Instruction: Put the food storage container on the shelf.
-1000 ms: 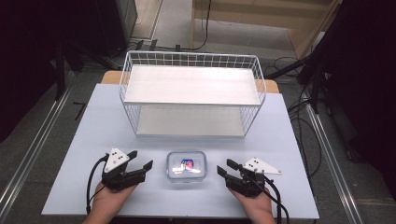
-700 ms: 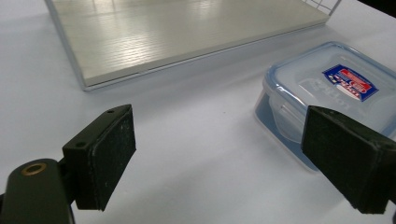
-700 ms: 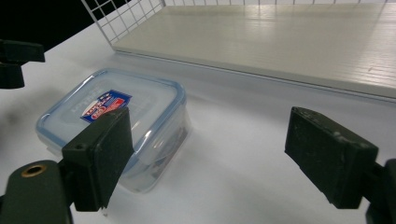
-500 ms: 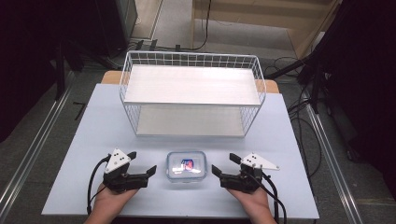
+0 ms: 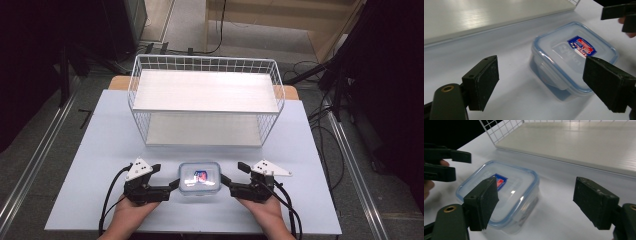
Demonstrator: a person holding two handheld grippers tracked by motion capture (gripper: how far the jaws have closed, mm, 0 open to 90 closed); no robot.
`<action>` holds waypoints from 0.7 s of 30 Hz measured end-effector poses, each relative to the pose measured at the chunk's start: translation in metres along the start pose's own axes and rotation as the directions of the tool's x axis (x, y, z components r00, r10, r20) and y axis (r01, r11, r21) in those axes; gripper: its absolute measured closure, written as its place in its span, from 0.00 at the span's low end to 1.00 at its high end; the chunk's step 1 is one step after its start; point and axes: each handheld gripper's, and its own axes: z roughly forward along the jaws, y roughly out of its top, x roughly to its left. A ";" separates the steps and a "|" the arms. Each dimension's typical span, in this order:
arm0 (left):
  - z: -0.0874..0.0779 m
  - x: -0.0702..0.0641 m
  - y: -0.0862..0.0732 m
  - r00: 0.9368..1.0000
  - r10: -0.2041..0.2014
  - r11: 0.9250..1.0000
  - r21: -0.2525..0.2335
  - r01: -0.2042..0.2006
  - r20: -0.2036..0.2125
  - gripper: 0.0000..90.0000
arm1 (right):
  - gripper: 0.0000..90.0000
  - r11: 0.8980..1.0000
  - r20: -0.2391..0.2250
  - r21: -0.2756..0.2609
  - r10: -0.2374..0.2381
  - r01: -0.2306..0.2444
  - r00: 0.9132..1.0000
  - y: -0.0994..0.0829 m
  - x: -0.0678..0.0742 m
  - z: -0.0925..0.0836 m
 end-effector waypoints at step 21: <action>0.031 0.008 -0.006 0.942 -0.250 0.966 0.128 0.226 0.226 0.25 | 0.30 0.964 -0.168 0.202 0.210 -0.175 0.963 -0.013 -0.001 0.035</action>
